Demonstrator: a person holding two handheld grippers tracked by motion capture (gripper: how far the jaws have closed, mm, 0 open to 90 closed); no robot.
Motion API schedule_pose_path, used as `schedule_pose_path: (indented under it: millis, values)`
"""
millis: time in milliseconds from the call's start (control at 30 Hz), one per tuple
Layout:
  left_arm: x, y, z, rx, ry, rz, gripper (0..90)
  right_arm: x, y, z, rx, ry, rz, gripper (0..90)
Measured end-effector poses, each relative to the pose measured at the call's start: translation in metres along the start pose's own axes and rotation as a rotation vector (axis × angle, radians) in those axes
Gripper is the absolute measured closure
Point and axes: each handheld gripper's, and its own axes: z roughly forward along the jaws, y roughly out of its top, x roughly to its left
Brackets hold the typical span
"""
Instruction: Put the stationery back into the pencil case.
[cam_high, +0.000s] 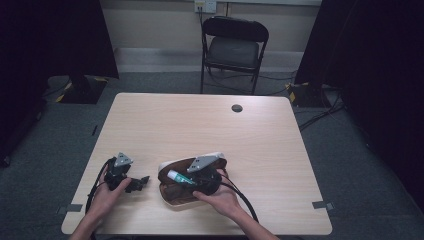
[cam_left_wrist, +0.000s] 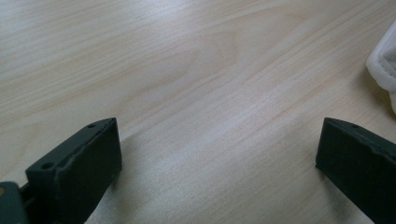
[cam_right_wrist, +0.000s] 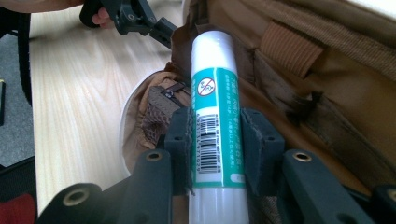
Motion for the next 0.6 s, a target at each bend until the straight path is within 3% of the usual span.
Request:
schedule_pose_path:
  millis: [167, 467, 600]
  values:
    - [0.0, 0.0, -0.0001, 0.0, 0.001, 0.002, 0.0, -0.0031, -0.0005, 0.0059, 0.014, 0.021, 0.018, 66.2]
    - [-0.0001, 0.0, -0.0001, 0.0, 0.001, 0.0, 0.0, -0.0071, 0.0005, 0.0085, 0.004, 0.023, 0.025, 65.9]
    - [0.0, 0.0, -0.0001, 0.0, 0.001, 0.002, 0.0, -0.0091, 0.0011, 0.0065, -0.002, 0.011, 0.038, 61.6]
